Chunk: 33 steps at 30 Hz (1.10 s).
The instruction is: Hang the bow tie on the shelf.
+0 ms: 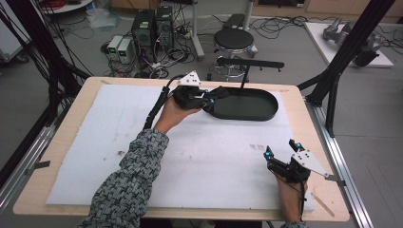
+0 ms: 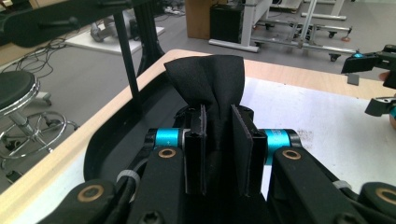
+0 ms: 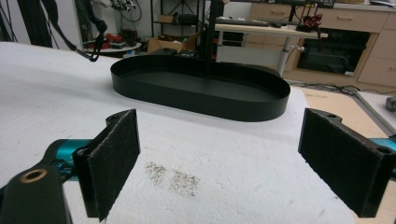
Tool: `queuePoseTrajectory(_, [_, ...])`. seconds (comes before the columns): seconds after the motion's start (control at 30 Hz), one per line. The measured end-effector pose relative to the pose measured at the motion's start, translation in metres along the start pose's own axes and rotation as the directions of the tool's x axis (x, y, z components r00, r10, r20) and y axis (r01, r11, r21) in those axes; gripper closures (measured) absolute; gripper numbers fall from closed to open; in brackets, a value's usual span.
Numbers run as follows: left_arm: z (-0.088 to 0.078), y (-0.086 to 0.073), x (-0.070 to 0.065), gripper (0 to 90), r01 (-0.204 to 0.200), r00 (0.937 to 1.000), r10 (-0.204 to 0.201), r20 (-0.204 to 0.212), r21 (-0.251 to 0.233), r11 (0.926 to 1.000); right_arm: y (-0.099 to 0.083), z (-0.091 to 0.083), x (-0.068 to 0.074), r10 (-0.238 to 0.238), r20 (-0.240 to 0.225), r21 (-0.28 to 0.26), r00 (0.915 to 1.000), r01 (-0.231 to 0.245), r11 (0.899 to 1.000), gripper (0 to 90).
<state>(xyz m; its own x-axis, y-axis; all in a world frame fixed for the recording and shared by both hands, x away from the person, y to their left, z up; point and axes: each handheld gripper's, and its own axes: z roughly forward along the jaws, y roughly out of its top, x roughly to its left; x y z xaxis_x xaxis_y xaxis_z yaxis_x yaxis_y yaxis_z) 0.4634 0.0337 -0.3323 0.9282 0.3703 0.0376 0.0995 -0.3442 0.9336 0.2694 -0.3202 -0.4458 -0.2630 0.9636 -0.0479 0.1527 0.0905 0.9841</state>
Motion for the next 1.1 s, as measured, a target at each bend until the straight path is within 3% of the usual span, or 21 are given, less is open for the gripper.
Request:
queuePoseTrajectory(0.17, [0.005, 0.008, 0.008, 75.8, -0.012, 0.9999, 0.012, 0.006, 0.006, 0.9999, 0.000, 0.000, 0.000, 0.000, 0.001, 0.000, 1.0000, 0.000, 1.000, 11.8])
queuePoseTrajectory(0.77, [0.023, 0.035, 0.035, 75.8, 0.004, 0.9987, -0.004, 0.052, -0.001, 1.0000, 0.000, 0.000, 0.000, -0.001, 0.006, 0.004, 1.0000, 0.001, 1.000, 11.8])
queuePoseTrajectory(0.9, [0.028, 0.040, 0.041, 75.7, -0.001, 0.9990, 0.000, 0.046, 0.013, 0.9999, 0.000, 0.000, 0.000, -0.006, 0.003, 0.004, 1.0000, 0.006, 1.000, 11.8])
queuePoseTrajectory(1.03, [0.032, 0.047, 0.045, 75.7, 0.006, 0.9987, -0.005, 0.051, -0.022, 0.9997, 0.000, 0.000, 0.001, -0.002, -0.001, 0.004, 1.0000, 0.002, 1.000, 11.8])
queuePoseTrajectory(1.1, [0.035, 0.051, 0.047, 75.7, -0.006, 0.9992, 0.006, 0.040, -0.002, 1.0000, 0.000, 0.000, 0.001, 0.000, -0.001, 0.004, 1.0000, 0.000, 1.000, 11.8])
